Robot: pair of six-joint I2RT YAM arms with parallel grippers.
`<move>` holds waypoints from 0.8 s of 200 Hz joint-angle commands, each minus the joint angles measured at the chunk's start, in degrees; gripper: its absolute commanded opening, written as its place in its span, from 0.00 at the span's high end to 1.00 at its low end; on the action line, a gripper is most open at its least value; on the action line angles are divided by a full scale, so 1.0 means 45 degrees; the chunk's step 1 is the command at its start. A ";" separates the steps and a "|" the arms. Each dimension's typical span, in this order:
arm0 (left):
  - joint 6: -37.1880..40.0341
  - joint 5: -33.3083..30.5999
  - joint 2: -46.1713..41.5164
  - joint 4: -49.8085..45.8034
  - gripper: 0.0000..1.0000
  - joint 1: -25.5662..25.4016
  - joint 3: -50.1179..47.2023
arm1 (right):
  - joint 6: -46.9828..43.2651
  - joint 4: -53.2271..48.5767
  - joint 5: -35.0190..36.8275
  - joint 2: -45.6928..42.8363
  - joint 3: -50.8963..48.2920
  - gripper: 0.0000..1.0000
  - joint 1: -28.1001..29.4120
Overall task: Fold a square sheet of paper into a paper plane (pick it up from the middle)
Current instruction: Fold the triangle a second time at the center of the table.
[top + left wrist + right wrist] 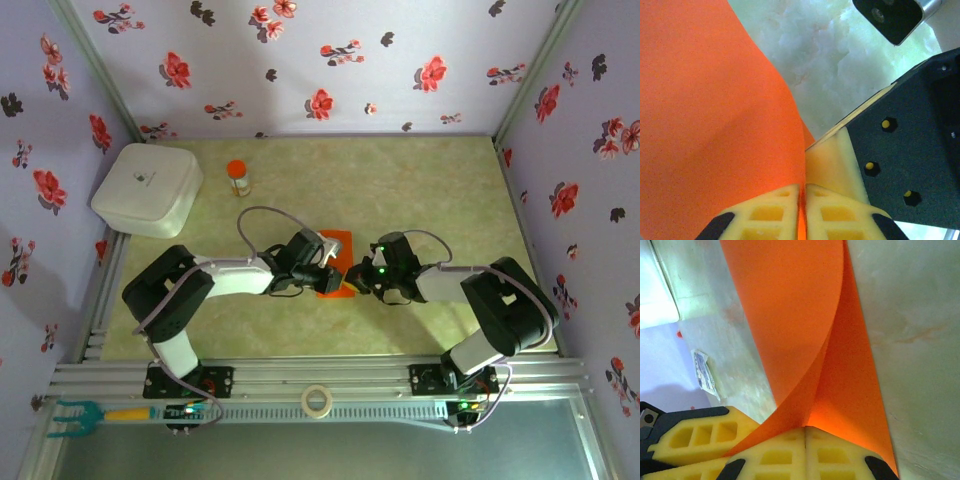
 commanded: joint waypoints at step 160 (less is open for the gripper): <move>0.0218 0.0211 -0.0384 0.0093 1.00 0.0161 0.0070 | -0.1339 -0.2585 0.0810 -0.0211 0.0436 0.96 0.0034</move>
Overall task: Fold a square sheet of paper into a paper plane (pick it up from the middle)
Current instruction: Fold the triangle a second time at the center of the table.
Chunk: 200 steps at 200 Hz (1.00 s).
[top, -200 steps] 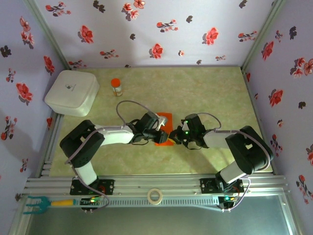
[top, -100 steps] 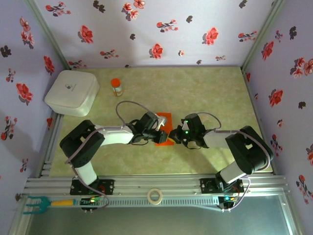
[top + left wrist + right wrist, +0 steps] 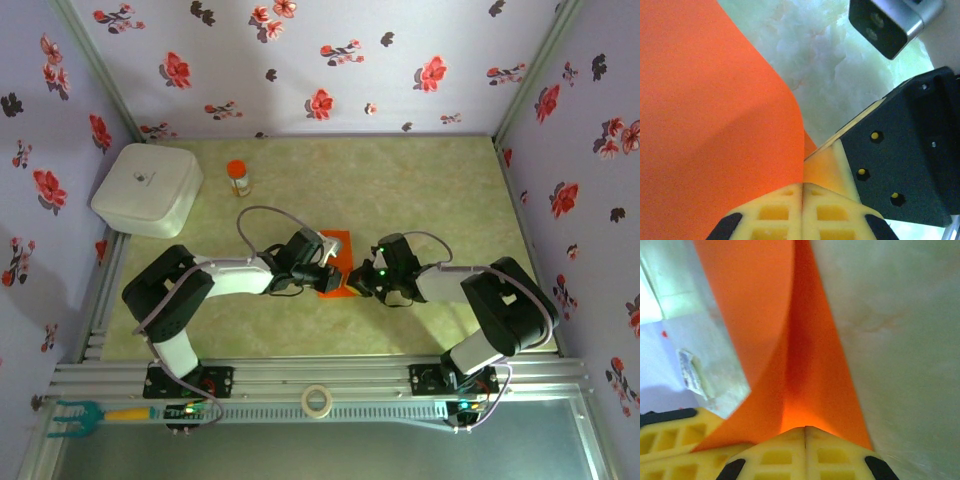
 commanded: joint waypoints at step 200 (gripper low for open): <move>0.1378 0.0042 0.1114 -0.2044 0.98 0.0646 0.1744 | -0.3530 -0.5768 0.2748 -0.0046 0.1578 0.98 0.0054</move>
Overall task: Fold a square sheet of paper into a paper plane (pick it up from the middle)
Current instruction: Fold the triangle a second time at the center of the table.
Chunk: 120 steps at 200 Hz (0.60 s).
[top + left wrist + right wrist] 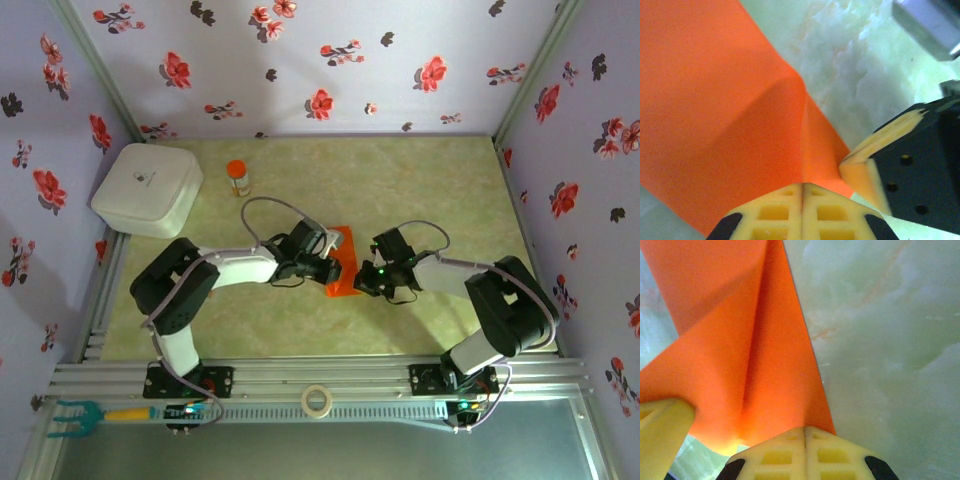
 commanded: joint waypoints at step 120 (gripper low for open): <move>0.0577 0.0080 0.1206 -0.0881 0.96 0.0301 0.0678 | -0.0524 -0.1548 0.0926 -0.0149 0.0083 0.97 0.0039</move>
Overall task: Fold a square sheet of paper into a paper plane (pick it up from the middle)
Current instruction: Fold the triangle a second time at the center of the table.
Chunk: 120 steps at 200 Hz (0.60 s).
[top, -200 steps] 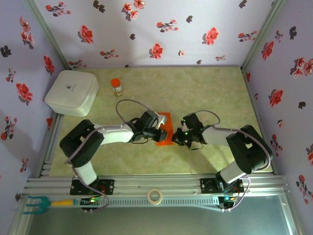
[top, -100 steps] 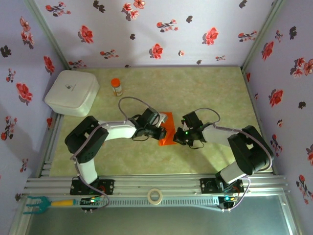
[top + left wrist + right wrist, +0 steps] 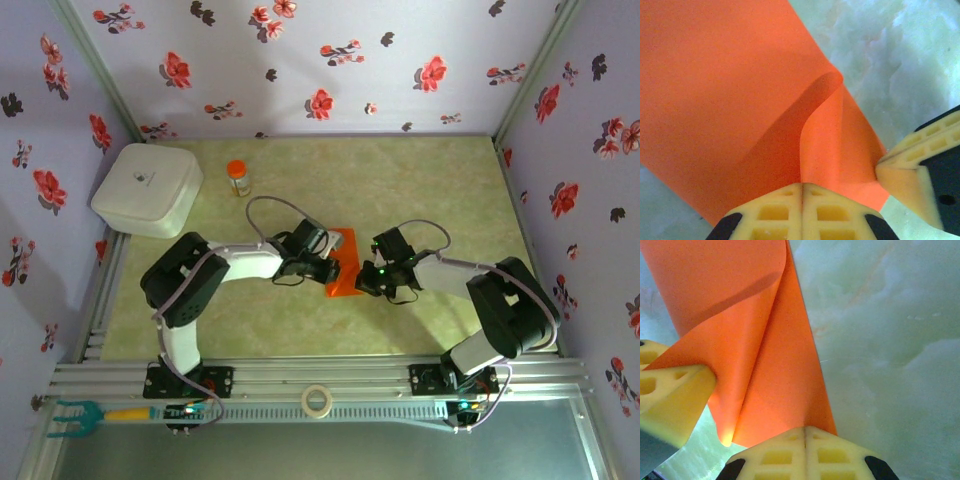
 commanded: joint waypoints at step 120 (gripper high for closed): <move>-0.4460 0.1237 0.0041 0.2029 0.95 -0.0012 -0.1591 | 0.0644 -0.0036 -0.0238 -0.0922 -0.0281 0.92 -0.0039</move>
